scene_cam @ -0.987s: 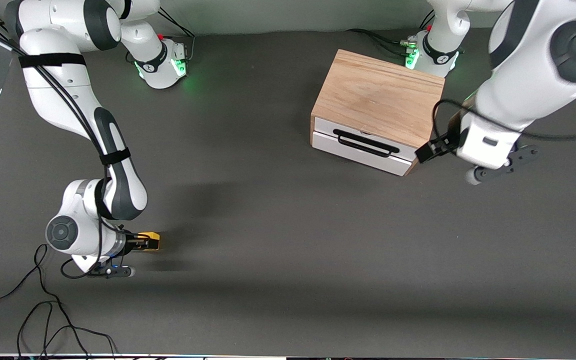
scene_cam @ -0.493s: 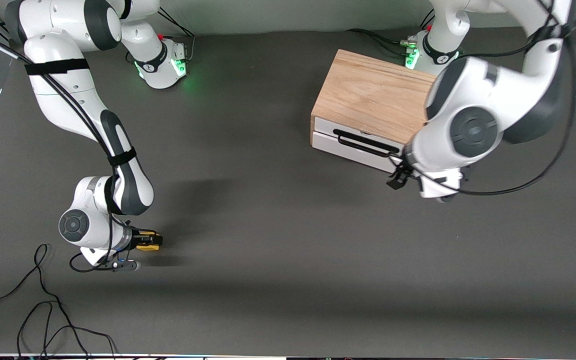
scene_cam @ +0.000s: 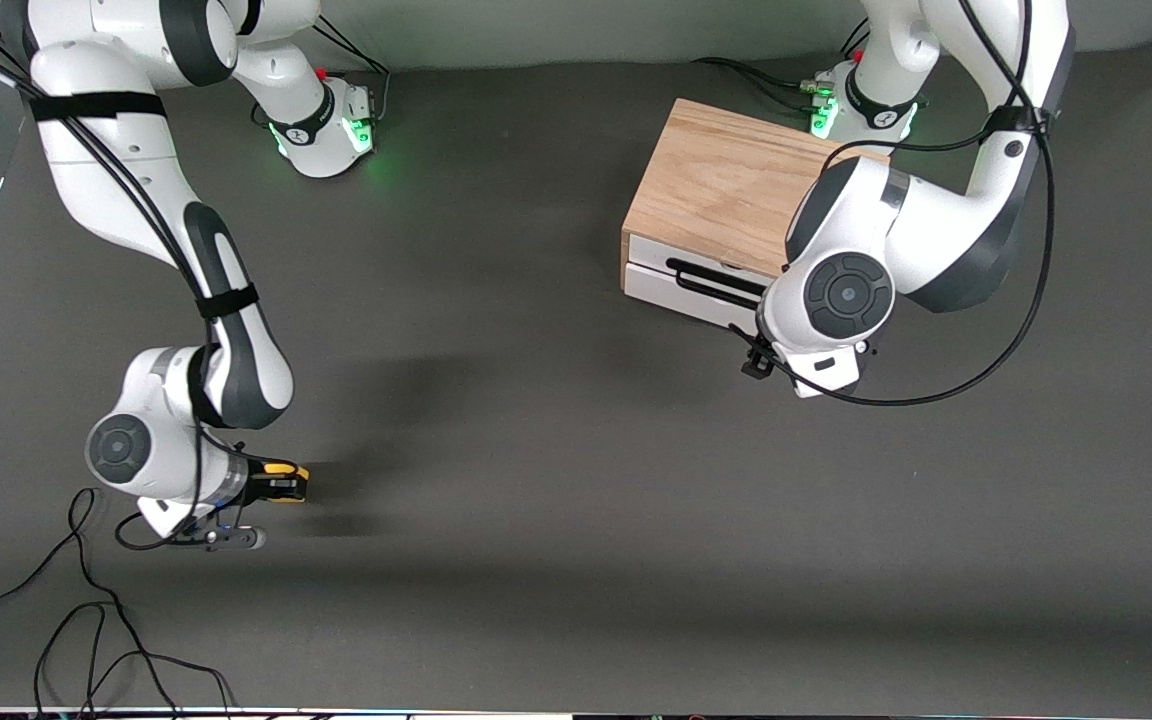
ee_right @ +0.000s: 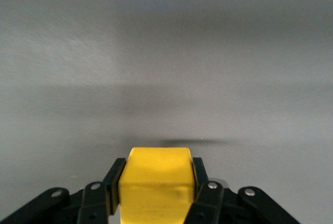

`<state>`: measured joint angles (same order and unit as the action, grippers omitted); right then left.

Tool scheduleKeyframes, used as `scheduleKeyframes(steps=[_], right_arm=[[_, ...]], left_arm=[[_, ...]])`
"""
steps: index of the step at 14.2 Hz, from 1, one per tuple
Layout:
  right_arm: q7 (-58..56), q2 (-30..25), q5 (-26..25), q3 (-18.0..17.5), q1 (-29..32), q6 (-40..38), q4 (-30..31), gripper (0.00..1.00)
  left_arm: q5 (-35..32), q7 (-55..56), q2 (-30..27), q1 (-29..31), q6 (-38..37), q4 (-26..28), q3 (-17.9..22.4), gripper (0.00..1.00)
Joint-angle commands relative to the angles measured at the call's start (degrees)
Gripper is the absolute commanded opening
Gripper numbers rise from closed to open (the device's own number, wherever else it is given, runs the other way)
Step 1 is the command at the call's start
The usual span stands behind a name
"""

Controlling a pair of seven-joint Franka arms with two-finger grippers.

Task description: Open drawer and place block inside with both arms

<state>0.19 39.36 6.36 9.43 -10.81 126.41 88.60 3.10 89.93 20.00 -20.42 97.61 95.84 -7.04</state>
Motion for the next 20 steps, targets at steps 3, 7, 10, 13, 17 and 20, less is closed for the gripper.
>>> scheduleKeyframes(steps=[3, 7, 10, 13, 17, 20], right_arm=[[-1.07, -2.54, 0.67, 0.76, 0.17, -18.87, -13.07, 0.0], [-1.07, -7.18, 0.67, 1.64, 0.08, -27.95, -17.24, 0.0], [-1.07, -12.19, 0.67, 1.82, 0.0, -31.91, -17.5, 0.0], [-1.16, -15.62, 0.67, 1.91, 0.0, -36.92, -19.69, 0.0], [-5.81, -19.06, 0.58, 3.47, 0.08, -39.21, -19.08, 0.0], [-7.22, -22.56, 0.84, 5.16, 0.08, -44.83, -18.3, 0.0]], left_arm=[[-0.2, 6.21, -1.8, -4.26, 8.37, 8.39, 0.54, 0.99], [-0.29, 7.28, -1.01, -4.8, 10.83, 10.67, 0.54, 0.99], [-0.29, 7.45, -1.27, -5.85, 15.32, 14.54, 0.54, 0.99], [-0.29, 7.54, -1.01, -5.85, 15.41, 14.63, 0.54, 0.99], [-0.29, 7.45, 0.39, -5.77, 17.07, 14.98, 0.54, 0.99], [-0.29, 7.45, 1.62, -5.24, 19.81, 15.51, 0.62, 0.99]])
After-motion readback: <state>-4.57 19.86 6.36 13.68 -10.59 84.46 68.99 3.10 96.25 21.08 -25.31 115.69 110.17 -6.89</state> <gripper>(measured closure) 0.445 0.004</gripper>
